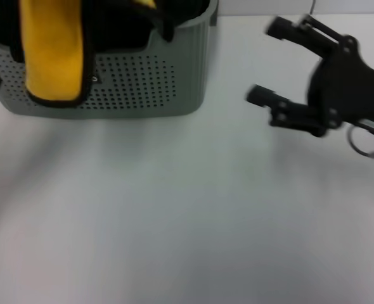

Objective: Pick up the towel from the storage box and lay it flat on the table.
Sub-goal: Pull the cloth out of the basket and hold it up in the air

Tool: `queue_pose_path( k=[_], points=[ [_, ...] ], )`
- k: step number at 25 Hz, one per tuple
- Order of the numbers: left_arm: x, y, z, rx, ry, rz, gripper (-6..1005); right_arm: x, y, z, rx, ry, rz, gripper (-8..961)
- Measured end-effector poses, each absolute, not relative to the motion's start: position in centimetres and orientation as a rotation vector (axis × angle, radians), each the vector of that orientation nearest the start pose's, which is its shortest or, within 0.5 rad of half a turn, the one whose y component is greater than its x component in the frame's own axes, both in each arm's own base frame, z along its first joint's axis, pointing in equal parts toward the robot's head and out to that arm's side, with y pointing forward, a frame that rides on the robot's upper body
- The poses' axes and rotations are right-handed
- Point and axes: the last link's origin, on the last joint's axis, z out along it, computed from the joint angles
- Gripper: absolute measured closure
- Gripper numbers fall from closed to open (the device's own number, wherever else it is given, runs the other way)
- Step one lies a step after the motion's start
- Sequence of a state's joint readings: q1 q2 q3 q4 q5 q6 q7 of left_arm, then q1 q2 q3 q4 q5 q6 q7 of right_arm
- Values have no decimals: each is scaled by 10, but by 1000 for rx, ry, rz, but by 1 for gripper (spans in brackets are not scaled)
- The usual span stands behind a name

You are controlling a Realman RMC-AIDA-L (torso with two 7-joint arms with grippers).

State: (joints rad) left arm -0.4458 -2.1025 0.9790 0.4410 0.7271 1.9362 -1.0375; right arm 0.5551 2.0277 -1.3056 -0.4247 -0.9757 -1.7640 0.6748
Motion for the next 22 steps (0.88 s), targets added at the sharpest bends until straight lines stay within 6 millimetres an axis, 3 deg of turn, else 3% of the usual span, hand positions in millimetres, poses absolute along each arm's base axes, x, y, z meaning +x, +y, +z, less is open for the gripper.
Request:
queue_pose_path(
  k=[8,11,13,22],
  points=[
    [-195,293,53,-1882,-88,-1933,974,158,329,-22,-2322,-366,1346,103],
    [-192,292,51,-1862,-60,-1940,973,153,328,-28,-2345,-390,1338,206],
    [-191,291,50,-1854,-53,-1940,972,152,327,-30,-2350,-410,1333,275],
    [-193,288,48,-1852,-49,-1929,968,146,329,-30,-2330,-413,1352,295]
  ],
)
